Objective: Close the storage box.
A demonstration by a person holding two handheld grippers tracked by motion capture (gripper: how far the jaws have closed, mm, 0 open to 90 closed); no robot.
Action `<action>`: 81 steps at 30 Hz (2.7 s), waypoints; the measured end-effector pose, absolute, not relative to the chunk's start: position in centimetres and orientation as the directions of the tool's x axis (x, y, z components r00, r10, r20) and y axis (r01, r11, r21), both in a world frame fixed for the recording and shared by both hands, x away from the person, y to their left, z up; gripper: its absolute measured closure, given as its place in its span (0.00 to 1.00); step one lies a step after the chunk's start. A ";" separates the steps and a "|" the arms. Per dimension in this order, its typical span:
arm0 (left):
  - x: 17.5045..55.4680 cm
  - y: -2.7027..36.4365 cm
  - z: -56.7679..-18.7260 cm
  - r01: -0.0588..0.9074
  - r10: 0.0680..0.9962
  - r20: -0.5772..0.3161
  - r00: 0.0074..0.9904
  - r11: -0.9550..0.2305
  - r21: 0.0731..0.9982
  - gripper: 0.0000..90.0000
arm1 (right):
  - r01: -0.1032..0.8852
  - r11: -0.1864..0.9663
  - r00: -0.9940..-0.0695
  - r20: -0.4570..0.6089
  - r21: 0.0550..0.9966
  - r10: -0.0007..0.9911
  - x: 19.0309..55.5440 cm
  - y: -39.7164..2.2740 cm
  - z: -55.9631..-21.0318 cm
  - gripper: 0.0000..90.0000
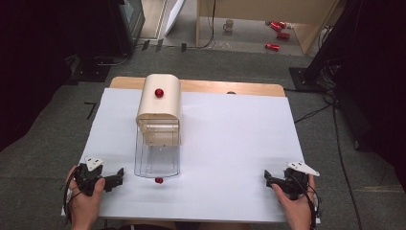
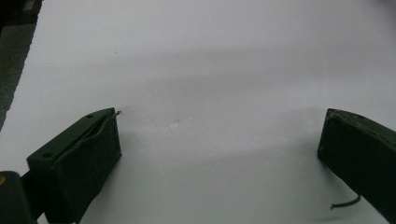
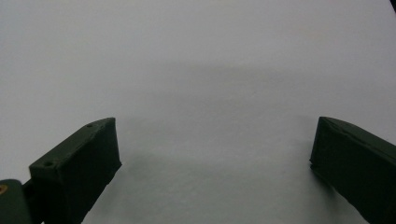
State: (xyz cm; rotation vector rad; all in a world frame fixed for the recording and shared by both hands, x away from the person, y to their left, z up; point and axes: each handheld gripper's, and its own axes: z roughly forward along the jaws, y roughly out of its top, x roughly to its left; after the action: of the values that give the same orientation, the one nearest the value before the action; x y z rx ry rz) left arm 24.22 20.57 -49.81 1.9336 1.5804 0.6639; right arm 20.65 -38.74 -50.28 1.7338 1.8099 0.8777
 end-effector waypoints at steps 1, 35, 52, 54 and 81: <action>24.2 20.6 -49.8 0.710 0.982 0.032 0.187 -0.157 0.686 0.00 | 0.686 -0.011 -0.073 0.083 0.727 0.994 20.5 -38.6 -50.2 0.01; 24.3 20.5 -49.8 0.713 0.982 0.032 0.185 -0.157 0.683 0.00 | 0.653 0.053 -0.164 0.072 0.755 0.984 19.3 -26.2 -46.1 0.02; 24.3 20.5 -49.8 0.715 0.982 0.032 0.184 -0.156 0.681 0.00 | 0.636 0.149 -0.327 0.090 0.757 0.941 19.6 -17.5 -46.3 0.02; 24.3 20.5 -49.8 0.715 0.983 0.032 0.182 -0.155 0.681 0.00 | 0.631 0.155 -0.348 0.098 0.760 0.932 19.5 -16.6 -46.4 0.02; 24.3 20.5 -49.8 0.717 0.984 0.031 0.175 -0.149 0.681 0.00 | 0.590 0.113 -0.447 0.207 0.799 0.870 17.5 -10.3 -46.2 0.52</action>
State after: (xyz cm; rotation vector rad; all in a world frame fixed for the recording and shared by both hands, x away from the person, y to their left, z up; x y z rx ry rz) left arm 24.35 20.47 -49.77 1.9304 1.5969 0.6630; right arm 17.48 -10.27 -46.21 1.4316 2.0823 1.2540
